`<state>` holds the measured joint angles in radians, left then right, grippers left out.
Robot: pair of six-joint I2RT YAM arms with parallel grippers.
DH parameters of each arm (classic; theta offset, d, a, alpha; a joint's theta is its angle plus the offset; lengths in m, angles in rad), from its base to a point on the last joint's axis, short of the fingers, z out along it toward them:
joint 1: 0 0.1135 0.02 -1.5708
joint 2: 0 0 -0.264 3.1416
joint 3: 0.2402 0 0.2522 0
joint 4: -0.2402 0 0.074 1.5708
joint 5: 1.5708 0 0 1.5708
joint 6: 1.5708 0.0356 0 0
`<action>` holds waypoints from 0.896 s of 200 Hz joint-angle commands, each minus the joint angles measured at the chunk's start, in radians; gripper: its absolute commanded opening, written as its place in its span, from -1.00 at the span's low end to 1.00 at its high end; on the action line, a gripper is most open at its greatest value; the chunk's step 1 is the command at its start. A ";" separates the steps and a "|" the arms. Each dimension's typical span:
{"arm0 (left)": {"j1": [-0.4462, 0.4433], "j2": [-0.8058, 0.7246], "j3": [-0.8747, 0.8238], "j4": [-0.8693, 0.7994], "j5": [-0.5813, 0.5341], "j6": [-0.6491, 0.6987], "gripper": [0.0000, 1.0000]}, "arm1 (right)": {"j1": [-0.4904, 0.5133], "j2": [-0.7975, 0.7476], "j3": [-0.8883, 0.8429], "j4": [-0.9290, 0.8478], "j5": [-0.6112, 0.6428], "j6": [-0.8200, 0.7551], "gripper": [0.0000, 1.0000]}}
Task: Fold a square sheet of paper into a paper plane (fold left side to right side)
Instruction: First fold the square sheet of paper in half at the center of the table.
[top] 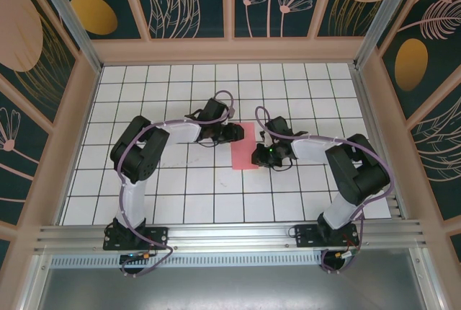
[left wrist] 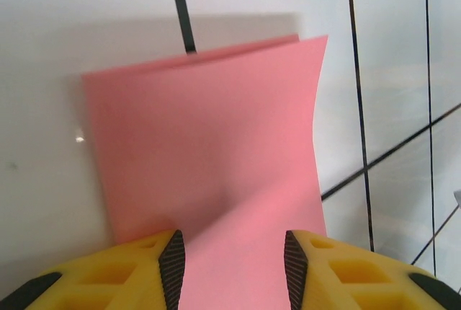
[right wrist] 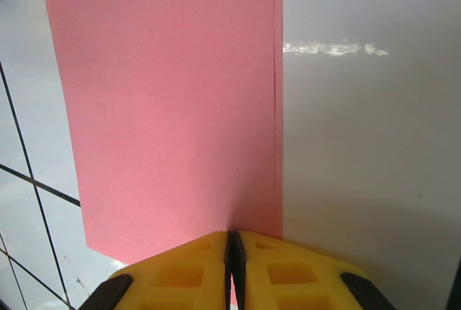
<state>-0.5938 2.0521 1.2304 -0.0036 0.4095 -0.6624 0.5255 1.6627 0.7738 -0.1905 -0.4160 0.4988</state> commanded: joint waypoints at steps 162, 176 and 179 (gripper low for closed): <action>0.131 -0.098 0.132 -0.104 -0.171 0.110 0.06 | -0.003 -0.069 0.035 -0.002 0.007 -0.029 -0.49; 0.131 -0.175 0.080 -0.095 -0.169 0.105 0.07 | -0.016 -0.126 0.046 -0.012 0.020 -0.034 -0.33; 0.131 -0.191 0.065 -0.088 -0.161 0.102 0.07 | -0.021 -0.138 0.046 -0.016 0.024 -0.035 -0.30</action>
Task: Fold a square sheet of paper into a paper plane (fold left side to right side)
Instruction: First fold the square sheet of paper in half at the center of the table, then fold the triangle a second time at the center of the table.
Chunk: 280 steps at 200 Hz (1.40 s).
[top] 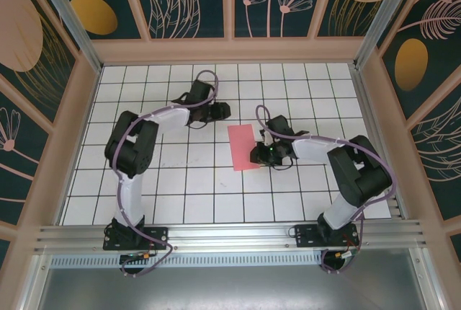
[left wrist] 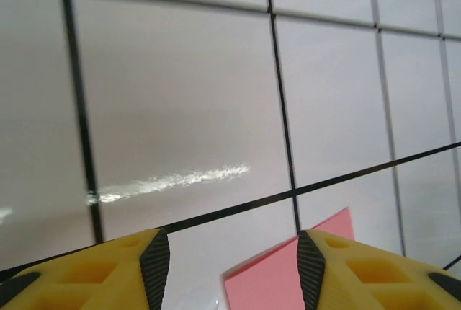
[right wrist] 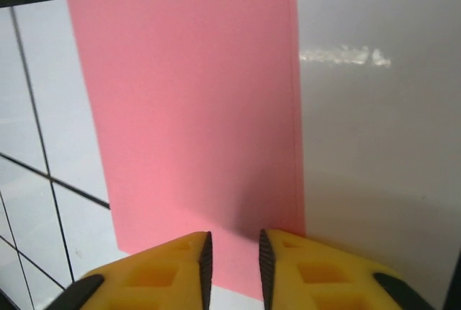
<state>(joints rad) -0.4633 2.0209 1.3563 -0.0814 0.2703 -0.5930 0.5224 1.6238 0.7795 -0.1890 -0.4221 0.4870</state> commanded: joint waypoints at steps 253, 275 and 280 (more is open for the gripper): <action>-0.138 -0.060 -0.343 0.198 0.148 -0.107 -0.05 | -0.088 -0.051 0.008 -0.078 -0.032 -0.021 -0.15; -0.137 -0.068 -0.354 0.194 0.138 -0.107 -0.06 | -0.079 -0.035 0.026 -0.090 -0.028 -0.024 -0.15; -0.137 -0.068 -0.355 0.193 0.136 -0.105 -0.06 | -0.078 -0.032 0.030 -0.093 -0.024 -0.024 -0.15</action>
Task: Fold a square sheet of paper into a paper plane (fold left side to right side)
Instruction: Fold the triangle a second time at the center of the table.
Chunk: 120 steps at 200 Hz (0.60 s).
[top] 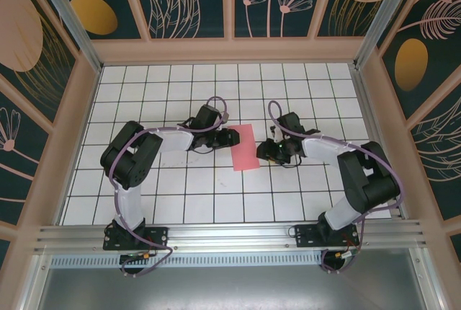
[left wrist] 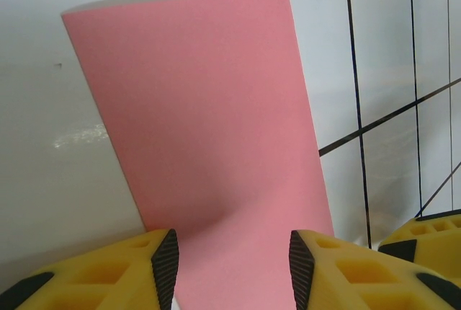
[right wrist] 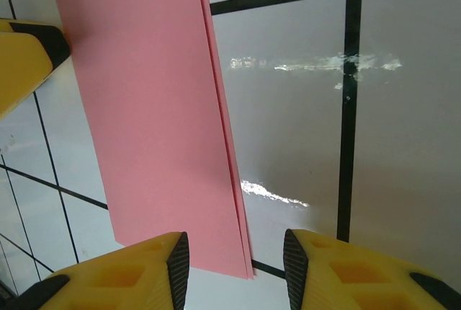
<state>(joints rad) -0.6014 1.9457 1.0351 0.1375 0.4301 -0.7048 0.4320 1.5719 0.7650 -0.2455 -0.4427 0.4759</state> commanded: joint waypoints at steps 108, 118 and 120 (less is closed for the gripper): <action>-0.038 0.043 0.092 -0.258 -0.165 0.089 -0.06 | -0.008 0.026 0.053 -0.020 -0.013 0.002 -0.15; -0.041 0.051 0.107 -0.284 -0.175 0.097 -0.06 | -0.014 0.024 0.050 -0.009 -0.030 0.006 -0.15; -0.043 0.053 0.109 -0.288 -0.176 0.097 -0.06 | -0.015 0.024 0.049 -0.007 -0.033 0.006 -0.15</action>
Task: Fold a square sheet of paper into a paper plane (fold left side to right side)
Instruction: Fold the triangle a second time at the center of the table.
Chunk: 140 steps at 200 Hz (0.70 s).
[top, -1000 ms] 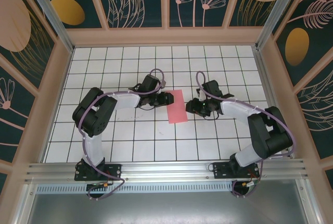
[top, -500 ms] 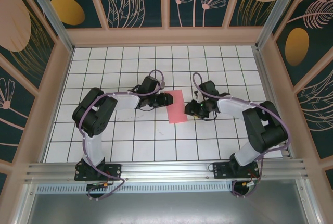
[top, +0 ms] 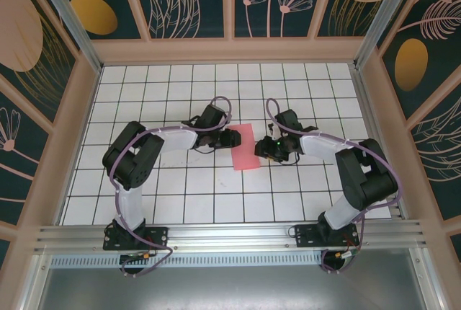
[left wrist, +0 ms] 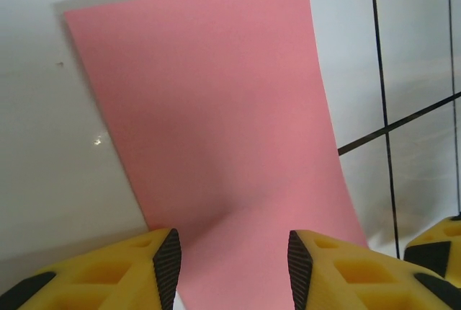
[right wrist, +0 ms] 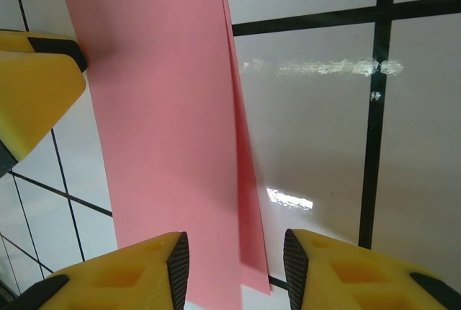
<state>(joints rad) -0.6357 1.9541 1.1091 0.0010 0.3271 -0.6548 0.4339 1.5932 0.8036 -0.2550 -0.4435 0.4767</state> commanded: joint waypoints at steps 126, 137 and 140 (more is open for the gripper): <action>-0.014 0.051 0.036 -0.129 -0.053 0.038 -0.07 | -0.023 0.096 0.019 0.082 -0.178 0.068 -0.21; -0.013 0.049 0.034 -0.125 -0.048 0.037 -0.07 | -0.020 0.108 0.022 0.097 -0.189 0.077 -0.23; -0.014 0.049 0.033 -0.122 -0.047 0.037 -0.07 | -0.019 0.110 0.024 0.100 -0.191 0.079 -0.23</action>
<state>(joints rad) -0.6449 1.9686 1.1542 -0.0708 0.3016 -0.6292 0.4072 1.6722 0.8036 -0.1917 -0.5842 0.5282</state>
